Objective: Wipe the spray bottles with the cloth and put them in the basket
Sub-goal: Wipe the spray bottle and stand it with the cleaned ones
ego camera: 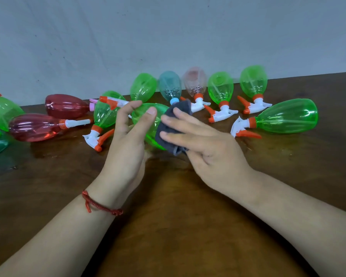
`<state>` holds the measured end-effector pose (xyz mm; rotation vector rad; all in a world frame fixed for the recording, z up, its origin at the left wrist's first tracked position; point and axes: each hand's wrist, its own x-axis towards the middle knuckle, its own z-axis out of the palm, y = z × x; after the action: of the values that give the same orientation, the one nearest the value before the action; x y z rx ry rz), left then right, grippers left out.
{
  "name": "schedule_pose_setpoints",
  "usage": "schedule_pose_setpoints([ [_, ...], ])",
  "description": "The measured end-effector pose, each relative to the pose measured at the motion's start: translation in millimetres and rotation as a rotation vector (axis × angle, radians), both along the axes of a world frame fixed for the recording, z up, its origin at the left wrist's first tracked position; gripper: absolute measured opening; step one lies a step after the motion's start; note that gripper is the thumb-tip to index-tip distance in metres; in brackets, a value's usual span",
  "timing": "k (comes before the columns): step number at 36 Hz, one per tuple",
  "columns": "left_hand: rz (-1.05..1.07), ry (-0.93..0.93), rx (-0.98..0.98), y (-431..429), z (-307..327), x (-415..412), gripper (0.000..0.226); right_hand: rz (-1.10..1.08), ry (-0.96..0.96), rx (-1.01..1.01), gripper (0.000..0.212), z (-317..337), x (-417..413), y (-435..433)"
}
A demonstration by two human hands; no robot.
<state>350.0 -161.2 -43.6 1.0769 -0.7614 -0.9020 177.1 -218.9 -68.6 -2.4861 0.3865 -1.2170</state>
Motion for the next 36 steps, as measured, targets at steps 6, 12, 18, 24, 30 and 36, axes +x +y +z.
schedule_pose_setpoints([
  [6,-0.042,0.079,0.012,0.7,1.1,-2.2,0.038,0.045,0.073,-0.132,0.041,3.0,3.4,4.0],
  [12,-0.048,0.116,-0.096,5.5,1.0,-8.9,0.039,-0.082,-0.215,0.314,0.053,11.3,4.6,2.8],
  [18,0.004,0.006,-0.244,10.6,-1.4,-14.3,0.043,0.031,-0.473,0.931,0.040,15.0,9.8,2.2],
  [24,0.113,-0.402,-0.379,11.5,-2.6,-15.0,0.052,0.182,-0.579,1.317,0.033,15.9,13.1,4.9],
  [30,0.110,-0.686,-0.479,11.5,-5.4,-9.9,0.055,0.330,-0.471,1.557,0.035,13.4,8.0,4.9],
  [36,0.115,-0.741,-0.472,10.4,-1.1,9.2,0.057,0.451,-0.416,1.604,0.035,22.8,-1.6,4.4],
])
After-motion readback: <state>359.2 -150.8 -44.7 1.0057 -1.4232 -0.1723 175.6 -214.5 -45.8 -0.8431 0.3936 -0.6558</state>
